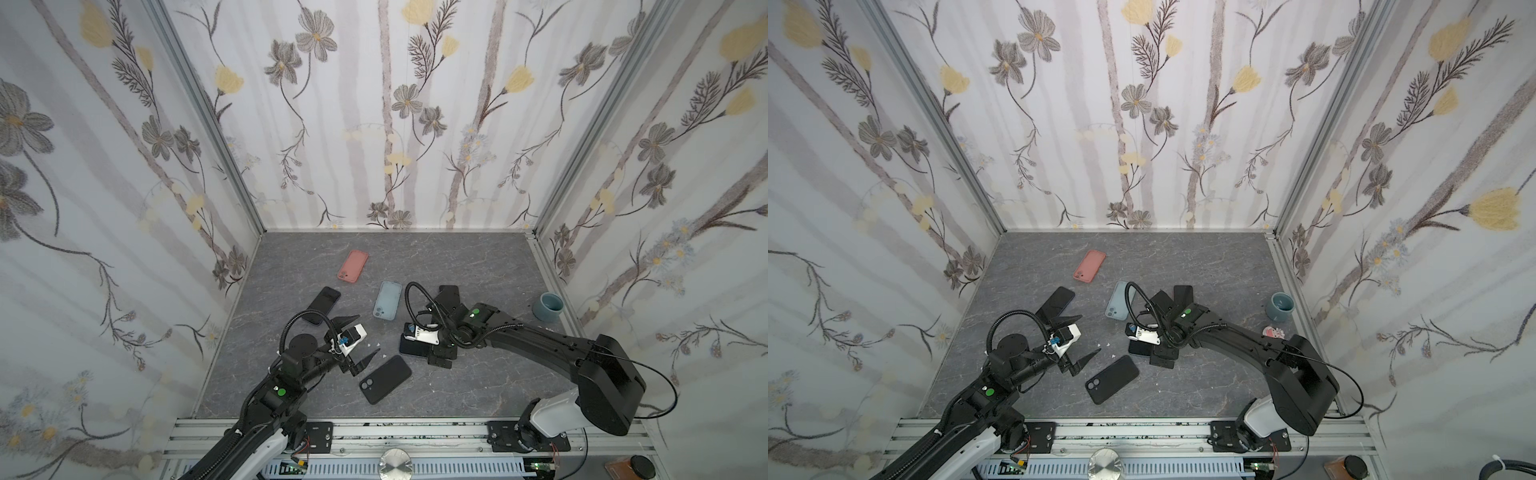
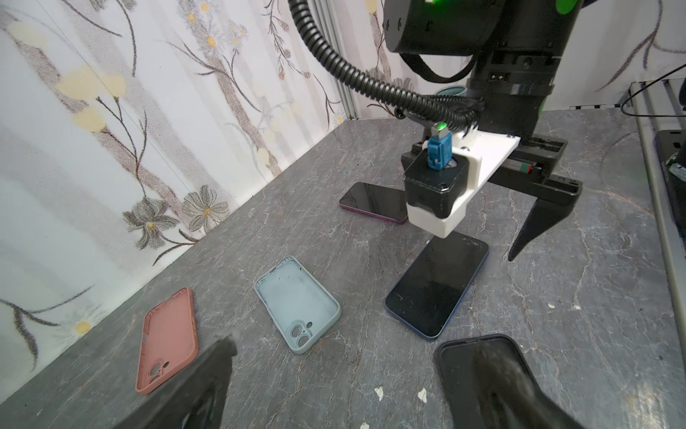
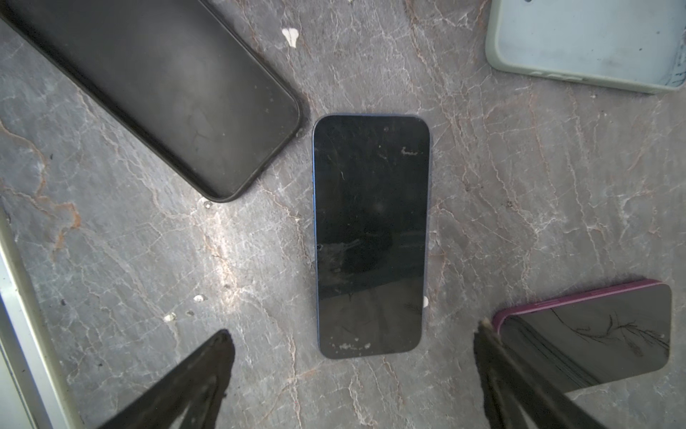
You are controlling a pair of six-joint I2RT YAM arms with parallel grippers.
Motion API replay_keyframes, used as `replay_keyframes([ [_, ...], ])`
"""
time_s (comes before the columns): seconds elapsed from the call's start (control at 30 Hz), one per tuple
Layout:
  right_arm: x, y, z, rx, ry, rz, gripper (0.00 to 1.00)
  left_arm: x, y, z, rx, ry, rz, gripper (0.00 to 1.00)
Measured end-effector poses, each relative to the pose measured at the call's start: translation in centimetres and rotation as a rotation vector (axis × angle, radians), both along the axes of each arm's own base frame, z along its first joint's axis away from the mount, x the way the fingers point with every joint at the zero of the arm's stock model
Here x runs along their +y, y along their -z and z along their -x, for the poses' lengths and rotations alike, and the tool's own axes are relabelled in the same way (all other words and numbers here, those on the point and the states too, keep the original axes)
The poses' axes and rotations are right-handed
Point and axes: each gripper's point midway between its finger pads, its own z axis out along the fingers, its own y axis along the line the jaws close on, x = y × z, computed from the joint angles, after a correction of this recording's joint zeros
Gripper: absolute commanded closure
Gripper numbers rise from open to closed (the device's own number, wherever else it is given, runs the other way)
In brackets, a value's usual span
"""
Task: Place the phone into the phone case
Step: 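Lower the right gripper over the blue-edged black phone while the left arm waits, then close the right gripper on the blue-edged phone's end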
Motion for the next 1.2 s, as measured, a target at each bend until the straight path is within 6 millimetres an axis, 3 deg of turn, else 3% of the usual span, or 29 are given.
replay_keyframes([
  [0.33,-0.1,2.6,0.1,0.048,-0.002,0.037,0.0,0.0,1.0,-0.4,0.03,-0.012,-0.023,0.0],
  [0.63,0.4,3.2,-1.9,0.057,0.03,-0.02,0.0,-0.1,2.0,-0.6,0.06,-0.011,-0.043,0.0],
  [1.2,0.4,5.4,-2.9,0.102,0.002,0.01,0.0,-0.3,2.9,-0.9,0.09,-0.012,-0.062,0.0],
])
